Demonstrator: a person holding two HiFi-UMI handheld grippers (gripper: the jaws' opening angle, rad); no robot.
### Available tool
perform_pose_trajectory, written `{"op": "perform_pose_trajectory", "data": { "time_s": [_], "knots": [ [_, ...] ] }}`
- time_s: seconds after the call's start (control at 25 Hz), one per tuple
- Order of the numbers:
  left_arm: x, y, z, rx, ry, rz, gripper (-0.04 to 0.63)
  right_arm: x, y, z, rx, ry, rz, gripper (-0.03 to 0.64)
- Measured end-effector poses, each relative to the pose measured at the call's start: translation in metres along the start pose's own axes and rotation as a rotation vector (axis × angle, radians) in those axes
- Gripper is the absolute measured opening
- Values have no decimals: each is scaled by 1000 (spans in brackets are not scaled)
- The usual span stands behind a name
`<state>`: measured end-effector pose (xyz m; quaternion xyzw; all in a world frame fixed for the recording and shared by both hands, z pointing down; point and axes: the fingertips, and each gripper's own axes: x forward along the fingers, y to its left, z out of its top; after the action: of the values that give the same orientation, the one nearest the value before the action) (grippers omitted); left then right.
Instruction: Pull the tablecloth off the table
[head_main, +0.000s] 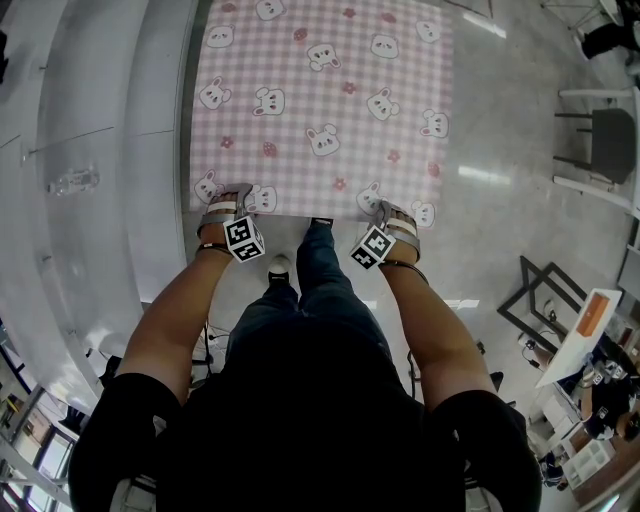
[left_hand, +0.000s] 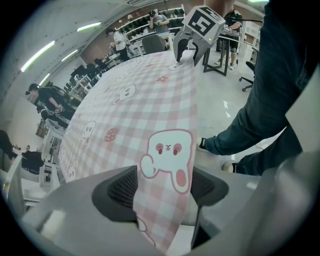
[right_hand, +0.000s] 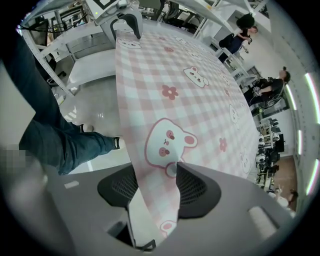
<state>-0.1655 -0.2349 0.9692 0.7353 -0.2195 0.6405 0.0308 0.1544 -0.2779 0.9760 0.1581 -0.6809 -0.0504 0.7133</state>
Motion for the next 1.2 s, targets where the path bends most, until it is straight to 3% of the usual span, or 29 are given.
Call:
{"op": "perform_pose_trajectory", "data": {
  "time_s": [0.2, 0.44, 0.6, 0.84, 1.2],
  "knots": [
    [-4, 1, 1, 1, 11, -14, 261, -3, 1, 1, -6, 2, -17, 179],
    [-6, 2, 1, 16, 16, -41, 114, -8, -8, 4, -14, -6, -34, 118],
    [-7, 0, 3, 7, 18, -54, 51, -10, -10, -1, -37, -9, -50, 61],
    [-10, 5, 2, 11, 15, -50, 7, -10, -12, -1, -34, 0, -63, 26],
    [-17, 15, 11, -14, 10, -72, 1, -16, -26, -2, -29, 26, -30, 20]
  ]
}}
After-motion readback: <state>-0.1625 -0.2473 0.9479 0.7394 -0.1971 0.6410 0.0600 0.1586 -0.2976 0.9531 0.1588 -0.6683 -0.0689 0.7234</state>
